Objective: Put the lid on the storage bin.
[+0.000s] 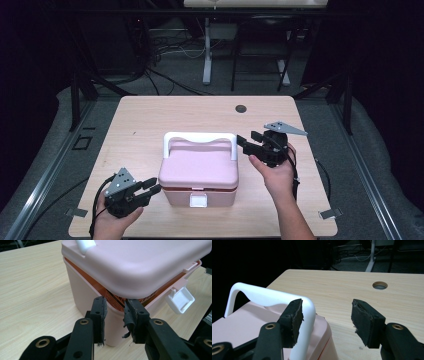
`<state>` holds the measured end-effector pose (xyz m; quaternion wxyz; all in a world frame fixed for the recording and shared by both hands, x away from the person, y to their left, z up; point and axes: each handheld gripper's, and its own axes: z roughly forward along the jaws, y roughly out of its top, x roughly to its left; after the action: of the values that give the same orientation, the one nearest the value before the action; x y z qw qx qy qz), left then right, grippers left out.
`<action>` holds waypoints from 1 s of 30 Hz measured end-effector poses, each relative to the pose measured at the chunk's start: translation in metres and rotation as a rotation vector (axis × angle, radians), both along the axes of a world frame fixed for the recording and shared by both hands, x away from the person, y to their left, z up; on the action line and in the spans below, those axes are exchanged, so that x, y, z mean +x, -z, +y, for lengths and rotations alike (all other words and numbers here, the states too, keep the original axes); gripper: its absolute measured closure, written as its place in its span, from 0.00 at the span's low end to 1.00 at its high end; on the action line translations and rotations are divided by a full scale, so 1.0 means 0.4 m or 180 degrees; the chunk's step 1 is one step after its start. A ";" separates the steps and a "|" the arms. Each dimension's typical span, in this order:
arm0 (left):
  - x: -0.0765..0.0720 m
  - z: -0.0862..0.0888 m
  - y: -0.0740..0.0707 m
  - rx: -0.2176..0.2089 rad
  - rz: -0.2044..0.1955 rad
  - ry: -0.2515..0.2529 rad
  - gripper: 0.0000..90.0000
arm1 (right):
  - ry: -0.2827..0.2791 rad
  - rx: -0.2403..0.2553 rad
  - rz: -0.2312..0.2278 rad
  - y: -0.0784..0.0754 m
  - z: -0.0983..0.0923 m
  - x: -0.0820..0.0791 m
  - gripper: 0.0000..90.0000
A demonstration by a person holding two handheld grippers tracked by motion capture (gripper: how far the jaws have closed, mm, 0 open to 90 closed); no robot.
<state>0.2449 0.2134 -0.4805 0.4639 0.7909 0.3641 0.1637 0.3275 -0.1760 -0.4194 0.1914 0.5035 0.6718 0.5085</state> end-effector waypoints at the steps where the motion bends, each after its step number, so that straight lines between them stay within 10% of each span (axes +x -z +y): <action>1: 0.000 0.000 0.001 -0.0004 -0.0002 0.0000 0.77 | -0.0001 0.0005 0.0002 0.000 0.000 0.000 0.46; 30: 0.008 0.040 0.022 -0.0086 0.0106 -0.0218 0.74 | 0.0008 0.0022 -0.0013 -0.002 -0.004 -0.002 0.46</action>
<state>0.2482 0.2294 -0.4894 0.4625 0.7742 0.4008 0.1614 0.3265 -0.1778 -0.4184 0.1918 0.5039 0.6690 0.5116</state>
